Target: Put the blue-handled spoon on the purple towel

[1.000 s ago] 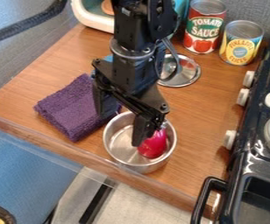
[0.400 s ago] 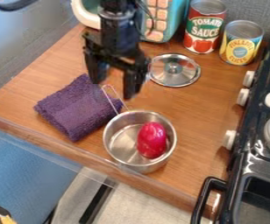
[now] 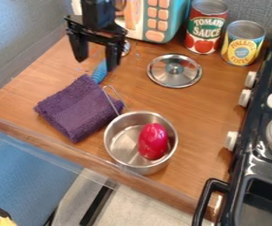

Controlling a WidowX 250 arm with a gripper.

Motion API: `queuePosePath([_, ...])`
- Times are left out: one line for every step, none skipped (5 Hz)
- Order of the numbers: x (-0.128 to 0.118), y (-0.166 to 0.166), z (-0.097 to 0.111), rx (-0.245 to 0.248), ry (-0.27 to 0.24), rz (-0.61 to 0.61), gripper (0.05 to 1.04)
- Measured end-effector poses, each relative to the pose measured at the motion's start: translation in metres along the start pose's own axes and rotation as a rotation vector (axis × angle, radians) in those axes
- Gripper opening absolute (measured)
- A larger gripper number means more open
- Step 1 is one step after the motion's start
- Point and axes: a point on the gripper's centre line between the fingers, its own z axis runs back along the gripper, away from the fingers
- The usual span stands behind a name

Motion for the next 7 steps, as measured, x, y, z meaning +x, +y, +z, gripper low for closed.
queuePosePath([0.006,0.022,-0.021,0.0,0.016,0.055,1.001])
queuePosePath([0.019,0.029,-0.037,0.019,0.02,0.08,1.001])
queuePosePath([0.028,0.027,-0.049,0.035,0.016,0.099,1.001])
queuePosePath([0.033,0.019,-0.054,0.041,0.007,0.11,1.001])
queuePosePath([0.038,0.015,-0.055,0.054,-0.012,0.122,0.965])
queuePosePath([0.038,0.02,-0.055,0.087,-0.011,0.1,0.685])
queuePosePath([0.042,0.027,-0.051,0.128,-0.023,0.08,0.423])
